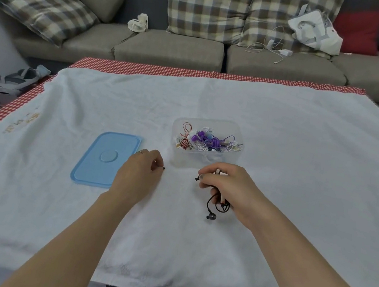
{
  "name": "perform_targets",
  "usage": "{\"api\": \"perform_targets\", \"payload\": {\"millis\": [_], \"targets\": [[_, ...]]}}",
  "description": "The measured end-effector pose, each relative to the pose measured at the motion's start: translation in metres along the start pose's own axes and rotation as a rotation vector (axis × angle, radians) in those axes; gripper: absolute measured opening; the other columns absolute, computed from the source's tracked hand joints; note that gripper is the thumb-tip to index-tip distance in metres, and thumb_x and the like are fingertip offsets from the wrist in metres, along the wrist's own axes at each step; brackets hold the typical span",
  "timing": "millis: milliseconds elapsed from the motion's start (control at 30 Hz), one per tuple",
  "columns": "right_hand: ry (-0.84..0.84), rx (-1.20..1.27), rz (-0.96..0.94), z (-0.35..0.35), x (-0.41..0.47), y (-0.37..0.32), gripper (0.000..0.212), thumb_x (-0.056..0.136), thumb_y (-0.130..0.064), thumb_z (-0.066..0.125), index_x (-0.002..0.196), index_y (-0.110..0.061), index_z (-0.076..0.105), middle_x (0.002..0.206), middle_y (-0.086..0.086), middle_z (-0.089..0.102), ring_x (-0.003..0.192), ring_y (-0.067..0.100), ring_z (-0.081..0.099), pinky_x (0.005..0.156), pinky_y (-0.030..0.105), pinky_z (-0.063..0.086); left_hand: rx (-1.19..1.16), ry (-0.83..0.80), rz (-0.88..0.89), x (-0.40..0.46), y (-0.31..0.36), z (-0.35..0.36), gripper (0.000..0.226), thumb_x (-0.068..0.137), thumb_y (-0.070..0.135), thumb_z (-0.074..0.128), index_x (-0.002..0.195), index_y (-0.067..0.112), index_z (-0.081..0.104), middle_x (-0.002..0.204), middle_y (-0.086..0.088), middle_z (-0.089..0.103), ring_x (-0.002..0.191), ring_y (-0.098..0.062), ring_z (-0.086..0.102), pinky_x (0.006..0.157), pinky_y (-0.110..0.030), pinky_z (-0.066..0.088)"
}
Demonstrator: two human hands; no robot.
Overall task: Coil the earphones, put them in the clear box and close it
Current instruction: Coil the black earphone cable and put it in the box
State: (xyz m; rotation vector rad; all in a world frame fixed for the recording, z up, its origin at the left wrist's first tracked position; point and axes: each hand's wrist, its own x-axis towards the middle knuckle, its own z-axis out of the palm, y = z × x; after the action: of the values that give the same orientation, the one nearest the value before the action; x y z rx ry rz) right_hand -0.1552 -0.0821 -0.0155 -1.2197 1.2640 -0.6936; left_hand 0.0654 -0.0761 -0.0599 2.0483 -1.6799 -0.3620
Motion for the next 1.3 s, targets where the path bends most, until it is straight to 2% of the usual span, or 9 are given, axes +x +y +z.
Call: {"api": "perform_targets", "payload": {"millis": [133, 267, 433, 567, 733, 1000, 1133, 1300], "targets": [[0.005, 0.075, -0.04, -0.003, -0.004, -0.004, 0.01, 0.086, -0.005, 0.067, 0.093, -0.009, 0.073, 0.084, 0.015, 0.076, 0.052, 0.018, 0.052, 0.047, 0.023, 0.041, 0.001, -0.043, 0.014, -0.004, 0.006, -0.003, 0.007, 0.097, 0.024, 0.06, 0.091, 0.022, 0.062, 0.094, 0.003, 0.061, 0.082, -0.017, 0.059, 0.077, -0.039, 0.055], [-0.015, 0.105, -0.064, -0.002, -0.009, -0.009, 0.01, 0.087, -0.005, 0.066, 0.094, -0.007, 0.073, 0.086, 0.015, 0.076, 0.052, 0.02, 0.053, 0.045, 0.024, 0.043, -0.222, -0.096, 0.067, -0.014, 0.027, -0.006, 0.007, 0.097, 0.02, 0.062, 0.091, 0.021, 0.061, 0.091, 0.009, 0.069, 0.068, -0.006, 0.059, 0.065, -0.027, 0.049], [0.022, 0.054, -0.121, -0.002, -0.012, -0.011, 0.013, 0.085, -0.004, 0.064, 0.091, -0.01, 0.073, 0.081, 0.014, 0.075, 0.051, 0.02, 0.054, 0.043, 0.021, 0.042, -0.422, -0.221, 0.164, -0.028, 0.052, -0.01, 0.008, 0.096, 0.026, 0.065, 0.09, 0.031, 0.063, 0.092, 0.01, 0.07, 0.07, -0.006, 0.06, 0.07, -0.036, 0.057], [0.044, 0.002, -0.153, -0.004, -0.014, -0.009, 0.012, 0.084, -0.005, 0.064, 0.09, -0.011, 0.073, 0.081, 0.015, 0.074, 0.051, 0.021, 0.054, 0.043, 0.023, 0.042, -0.524, -0.242, 0.158, -0.031, 0.056, -0.013, 0.006, 0.093, 0.024, 0.07, 0.093, 0.029, 0.066, 0.095, 0.01, 0.073, 0.075, -0.01, 0.066, 0.077, -0.04, 0.061], [0.047, -0.004, -0.168, -0.005, -0.015, -0.009, 0.013, 0.083, -0.004, 0.065, 0.089, -0.011, 0.073, 0.079, 0.015, 0.073, 0.051, 0.02, 0.054, 0.043, 0.024, 0.042, -0.54, -0.24, 0.154, -0.032, 0.059, -0.015, 0.004, 0.092, 0.026, 0.071, 0.096, 0.026, 0.068, 0.096, 0.009, 0.074, 0.077, -0.012, 0.07, 0.077, -0.042, 0.062], [0.065, -0.032, -0.175, -0.004, -0.014, -0.009, 0.013, 0.081, -0.005, 0.065, 0.087, -0.014, 0.074, 0.081, 0.017, 0.073, 0.053, 0.021, 0.055, 0.047, 0.028, 0.045, -0.573, -0.256, 0.147, -0.033, 0.059, -0.017, 0.012, 0.091, 0.015, 0.071, 0.096, 0.025, 0.068, 0.095, 0.007, 0.075, 0.074, -0.009, 0.067, 0.073, -0.031, 0.059], [0.064, -0.034, -0.183, -0.003, -0.014, -0.009, 0.012, 0.082, -0.007, 0.066, 0.087, -0.015, 0.074, 0.082, 0.018, 0.072, 0.053, 0.02, 0.055, 0.048, 0.028, 0.045, -0.571, -0.23, 0.154, -0.034, 0.06, -0.019, 0.012, 0.09, 0.016, 0.073, 0.096, 0.026, 0.068, 0.094, 0.008, 0.074, 0.076, -0.009, 0.066, 0.077, -0.033, 0.059], [0.053, -0.031, -0.172, -0.006, -0.015, -0.01, 0.011, 0.085, -0.007, 0.065, 0.088, -0.012, 0.074, 0.074, 0.007, 0.073, 0.054, 0.018, 0.055, 0.05, 0.028, 0.045, -0.542, -0.208, 0.211, -0.038, 0.061, -0.023, 0.014, 0.091, 0.013, 0.072, 0.096, 0.026, 0.071, 0.092, 0.01, 0.074, 0.081, -0.01, 0.068, 0.075, -0.021, 0.054]]}}
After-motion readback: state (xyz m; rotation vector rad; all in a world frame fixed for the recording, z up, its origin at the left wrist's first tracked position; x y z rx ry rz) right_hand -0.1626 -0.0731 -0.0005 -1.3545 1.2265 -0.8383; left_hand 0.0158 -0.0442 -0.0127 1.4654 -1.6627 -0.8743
